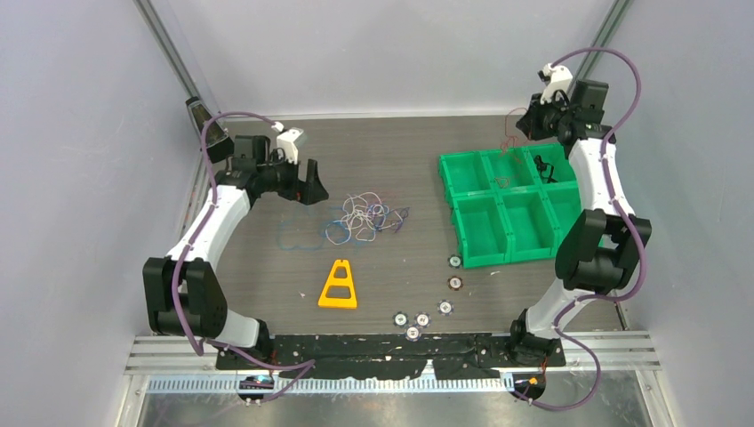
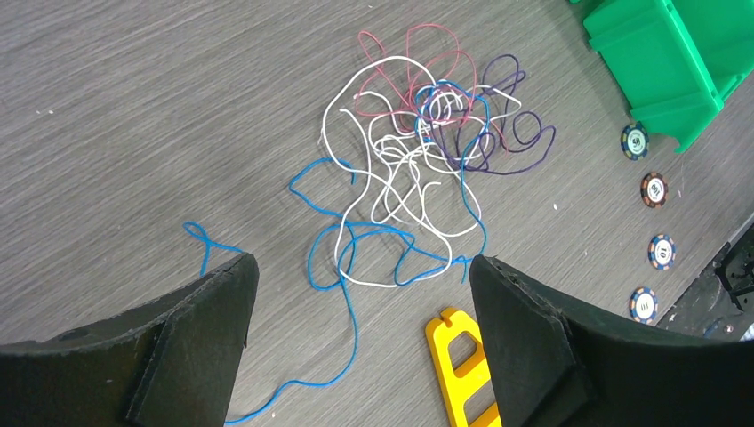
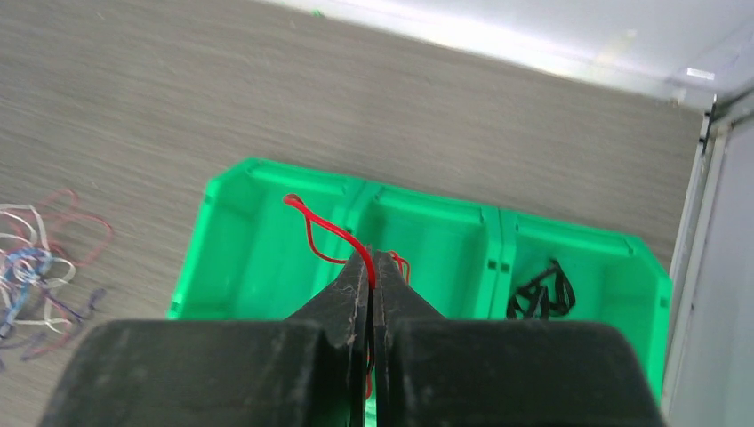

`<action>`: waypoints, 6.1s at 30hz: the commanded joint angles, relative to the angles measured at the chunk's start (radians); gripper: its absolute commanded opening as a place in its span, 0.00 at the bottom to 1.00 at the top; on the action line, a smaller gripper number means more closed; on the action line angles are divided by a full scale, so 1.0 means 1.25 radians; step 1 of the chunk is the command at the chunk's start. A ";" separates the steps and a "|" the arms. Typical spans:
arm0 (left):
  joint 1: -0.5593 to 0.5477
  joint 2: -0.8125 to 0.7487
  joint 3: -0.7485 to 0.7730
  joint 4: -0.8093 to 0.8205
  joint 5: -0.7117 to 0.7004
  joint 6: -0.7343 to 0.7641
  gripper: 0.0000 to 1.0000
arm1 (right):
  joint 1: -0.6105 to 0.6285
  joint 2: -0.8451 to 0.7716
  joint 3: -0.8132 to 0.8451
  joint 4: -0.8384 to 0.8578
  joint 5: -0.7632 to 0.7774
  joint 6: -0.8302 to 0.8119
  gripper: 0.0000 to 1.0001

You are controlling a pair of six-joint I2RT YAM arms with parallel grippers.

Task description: Untangle the cables

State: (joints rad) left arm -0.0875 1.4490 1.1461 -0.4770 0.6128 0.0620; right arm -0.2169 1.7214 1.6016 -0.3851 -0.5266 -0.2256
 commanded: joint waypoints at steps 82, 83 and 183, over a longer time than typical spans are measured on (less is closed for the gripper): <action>-0.053 -0.292 -0.210 0.344 0.179 0.018 1.00 | 0.620 0.034 0.225 -0.260 -0.222 0.044 0.06; -0.070 -0.296 -0.210 0.369 0.168 0.027 1.00 | 0.621 0.029 0.246 -0.249 -0.236 0.070 0.05; -0.043 -0.087 -0.117 0.054 0.009 -0.127 0.97 | 0.263 -0.022 0.164 -0.495 -0.023 -0.139 0.83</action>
State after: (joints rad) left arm -0.1864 1.3502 1.0100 -0.3908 0.5854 -0.0219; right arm -0.1013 1.6787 1.7859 -1.0637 -0.4519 -0.5179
